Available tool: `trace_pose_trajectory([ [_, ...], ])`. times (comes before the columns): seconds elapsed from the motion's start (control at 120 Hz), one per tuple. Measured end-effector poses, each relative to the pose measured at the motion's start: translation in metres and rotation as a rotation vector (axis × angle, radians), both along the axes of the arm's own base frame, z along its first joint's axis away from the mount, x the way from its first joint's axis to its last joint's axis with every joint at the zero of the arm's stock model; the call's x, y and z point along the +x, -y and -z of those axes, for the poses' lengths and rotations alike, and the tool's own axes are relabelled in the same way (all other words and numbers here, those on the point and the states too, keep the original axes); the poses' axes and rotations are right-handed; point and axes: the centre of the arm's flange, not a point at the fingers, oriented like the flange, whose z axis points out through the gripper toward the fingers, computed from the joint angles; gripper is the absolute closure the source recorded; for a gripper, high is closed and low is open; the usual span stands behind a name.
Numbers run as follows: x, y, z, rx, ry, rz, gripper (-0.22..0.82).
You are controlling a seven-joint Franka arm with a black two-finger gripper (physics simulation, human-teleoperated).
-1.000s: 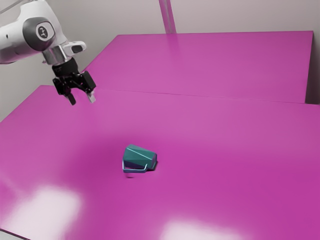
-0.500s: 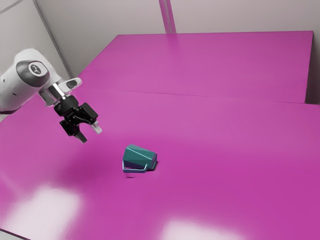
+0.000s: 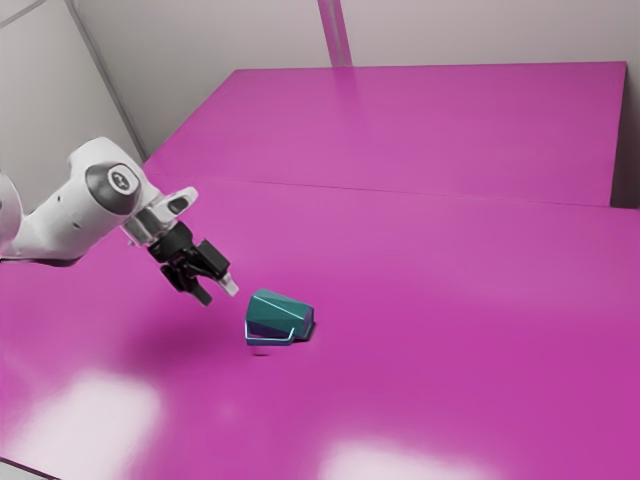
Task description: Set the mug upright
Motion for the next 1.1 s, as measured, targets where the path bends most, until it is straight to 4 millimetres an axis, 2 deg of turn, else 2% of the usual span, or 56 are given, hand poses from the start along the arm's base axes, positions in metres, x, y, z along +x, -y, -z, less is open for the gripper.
trace_pose_trajectory([
  [0.108,0.001,0.008,0.015,-0.014,0.02,0.012,0.0],
  [0.258,0.006,0.011,0.022,-0.021,0.074,0.025,0.0],
  [0.55,0.01,-0.022,0.037,-0.051,0.163,-0.039,0.0],
  [0.933,-0.004,-0.012,0.066,-0.185,0.199,-0.092,0.0],
  [1.1,-0.003,-0.008,0.077,-0.23,0.208,-0.108,0.0],
])
